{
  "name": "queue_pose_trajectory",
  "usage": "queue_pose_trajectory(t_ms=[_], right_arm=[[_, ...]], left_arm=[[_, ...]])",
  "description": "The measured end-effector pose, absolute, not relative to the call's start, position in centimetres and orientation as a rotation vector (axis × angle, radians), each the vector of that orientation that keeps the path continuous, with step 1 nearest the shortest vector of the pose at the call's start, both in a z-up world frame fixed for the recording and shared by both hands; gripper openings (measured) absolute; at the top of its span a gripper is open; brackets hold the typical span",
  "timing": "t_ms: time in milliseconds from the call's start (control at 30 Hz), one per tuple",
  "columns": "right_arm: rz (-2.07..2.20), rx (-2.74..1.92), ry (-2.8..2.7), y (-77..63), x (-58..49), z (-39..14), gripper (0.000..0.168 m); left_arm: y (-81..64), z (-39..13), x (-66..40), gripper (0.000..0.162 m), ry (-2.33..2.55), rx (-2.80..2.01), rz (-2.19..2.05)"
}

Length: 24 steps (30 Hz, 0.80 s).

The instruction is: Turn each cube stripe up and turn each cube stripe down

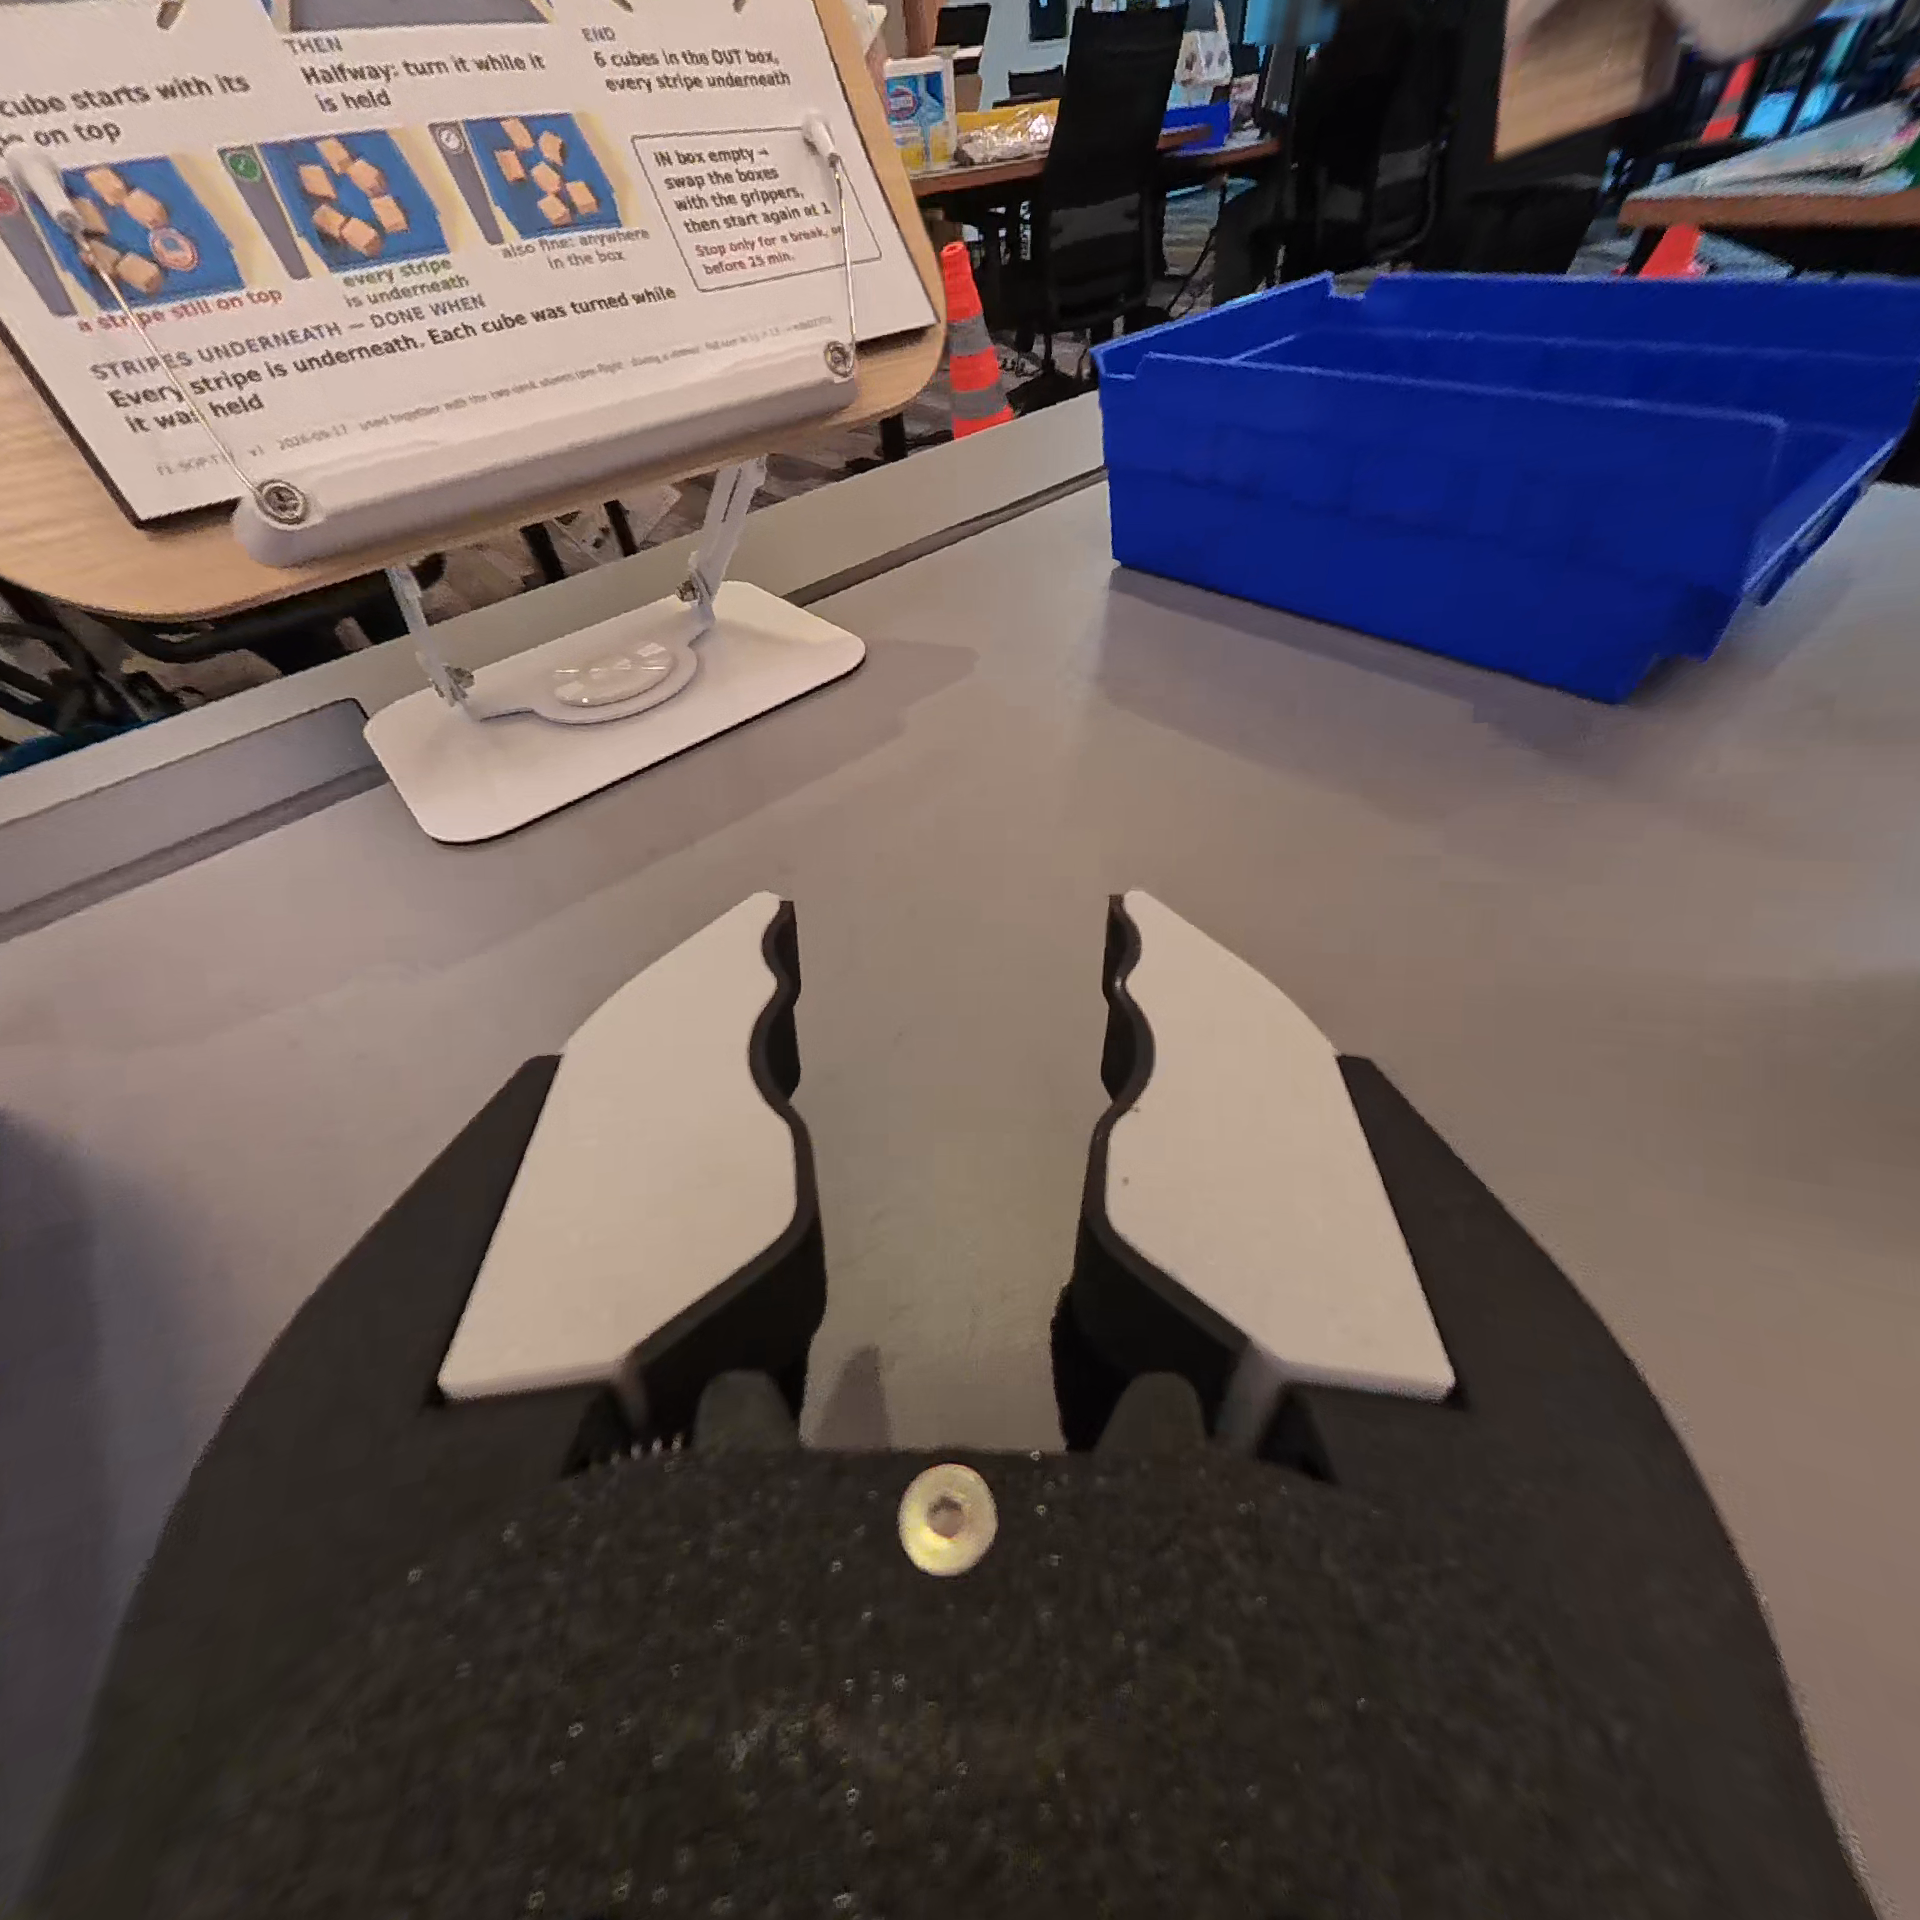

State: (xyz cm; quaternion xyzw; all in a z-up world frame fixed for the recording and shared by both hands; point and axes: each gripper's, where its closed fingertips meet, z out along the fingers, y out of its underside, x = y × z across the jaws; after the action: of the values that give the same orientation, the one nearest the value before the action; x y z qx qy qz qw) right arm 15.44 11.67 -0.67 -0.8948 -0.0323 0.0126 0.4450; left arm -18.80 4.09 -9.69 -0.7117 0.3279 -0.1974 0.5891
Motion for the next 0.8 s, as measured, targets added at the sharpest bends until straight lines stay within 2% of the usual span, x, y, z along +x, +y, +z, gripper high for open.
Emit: queue_pose_trajectory(t_ms=[167,333,533,800], right_arm=[[0.11,-2.604,0.005,13.1,17.5,-9.6,0.045],[0.102,-2.769,-0.005,13.5,17.1,-13.9,0.045],[0.114,-2.887,0.025,13.9,17.7,-16.9,0.045],[0.116,-2.753,0.012,15.2,17.7,-16.7,0.045]], left_arm=[[4.3,-10.0,-18.8,0.055,0.768,-1.668,-0.438],[4.5,-10.4,-19.1,0.056,0.755,-1.696,-0.45],[4.5,-10.5,-19.2,0.056,0.754,-1.7,-0.452],[4.4,-10.4,-19.0,0.056,0.762,-1.696,-0.452]])
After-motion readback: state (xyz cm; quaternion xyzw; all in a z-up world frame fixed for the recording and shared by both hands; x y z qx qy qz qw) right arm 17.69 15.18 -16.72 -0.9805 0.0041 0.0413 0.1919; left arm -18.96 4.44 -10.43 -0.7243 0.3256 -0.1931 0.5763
